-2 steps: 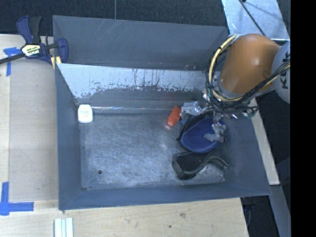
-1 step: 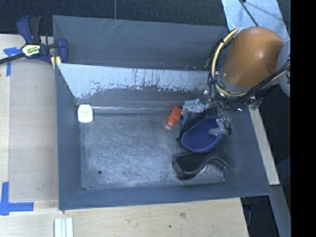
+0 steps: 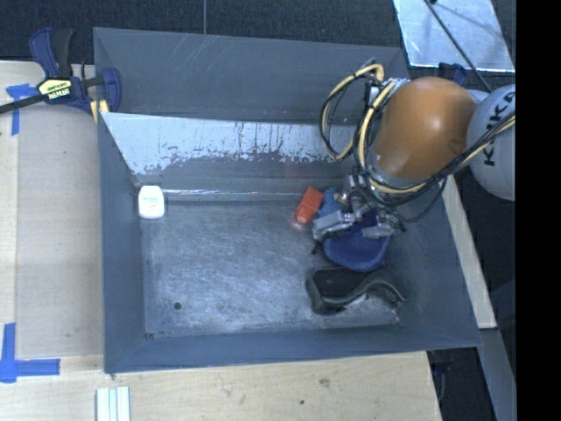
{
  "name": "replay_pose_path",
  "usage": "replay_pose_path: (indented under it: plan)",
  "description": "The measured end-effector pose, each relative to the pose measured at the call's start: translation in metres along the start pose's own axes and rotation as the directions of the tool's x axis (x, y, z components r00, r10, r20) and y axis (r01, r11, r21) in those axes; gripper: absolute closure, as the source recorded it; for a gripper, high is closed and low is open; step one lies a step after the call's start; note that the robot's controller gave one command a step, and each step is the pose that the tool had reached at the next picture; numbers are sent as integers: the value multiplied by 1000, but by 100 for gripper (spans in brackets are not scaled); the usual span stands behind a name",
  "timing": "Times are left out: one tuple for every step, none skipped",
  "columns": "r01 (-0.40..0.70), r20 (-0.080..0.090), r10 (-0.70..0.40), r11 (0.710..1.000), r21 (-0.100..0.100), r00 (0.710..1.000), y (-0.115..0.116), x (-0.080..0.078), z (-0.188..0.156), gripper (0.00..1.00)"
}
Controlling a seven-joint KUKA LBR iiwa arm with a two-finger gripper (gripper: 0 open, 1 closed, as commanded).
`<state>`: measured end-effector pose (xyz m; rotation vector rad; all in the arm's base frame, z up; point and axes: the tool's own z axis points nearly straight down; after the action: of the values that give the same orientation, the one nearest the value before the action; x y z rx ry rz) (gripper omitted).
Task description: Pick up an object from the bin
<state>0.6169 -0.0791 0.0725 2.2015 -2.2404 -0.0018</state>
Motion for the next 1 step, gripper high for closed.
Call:
replay_pose_path:
  plan:
    - [256, -8, -256, 966, 17, 967, 27, -32, -3, 0]
